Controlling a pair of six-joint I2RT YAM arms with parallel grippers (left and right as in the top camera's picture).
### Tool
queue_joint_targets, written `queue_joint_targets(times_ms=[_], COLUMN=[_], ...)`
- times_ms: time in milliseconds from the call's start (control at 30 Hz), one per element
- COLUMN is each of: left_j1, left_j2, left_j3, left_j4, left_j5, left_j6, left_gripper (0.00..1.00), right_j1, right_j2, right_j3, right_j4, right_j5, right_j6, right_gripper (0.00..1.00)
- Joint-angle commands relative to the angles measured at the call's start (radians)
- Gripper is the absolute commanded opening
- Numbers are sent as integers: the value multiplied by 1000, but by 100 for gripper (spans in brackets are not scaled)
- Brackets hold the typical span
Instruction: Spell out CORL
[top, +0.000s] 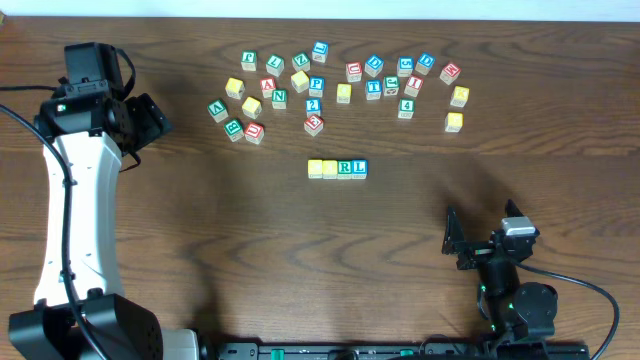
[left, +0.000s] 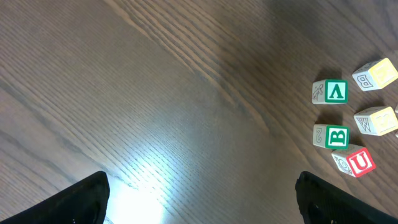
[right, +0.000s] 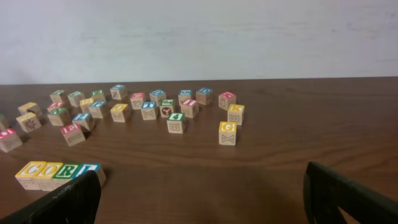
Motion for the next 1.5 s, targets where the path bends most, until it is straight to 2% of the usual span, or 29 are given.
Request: queue_joint_targets(times_ms=[0,767,1000,1133,1467], left_j1=[4,4,-11,-48,-58], left_j2=[2,-2,-143,-313,-832], left_j3=[-3,-3,-16,-177,-851], left_j4=[-2,-2,8,210,789], left_j5=[-6,-6,-18,-15,59], left_j6=[-2,-2,16,74,108], left_gripper=[94,94,94,94,94], right_j1=[-4,-4,-4,-4,-4], right_j2=[-6,-6,-6,-6,-6], right_j3=[-2,-2,-2,-2,-2], right_j4=[-3,-3,-3,-3,-3], right_j5=[8,8,8,8,8], right_j6=[13,13,13,13,13], right_gripper=[99,99,99,99,99])
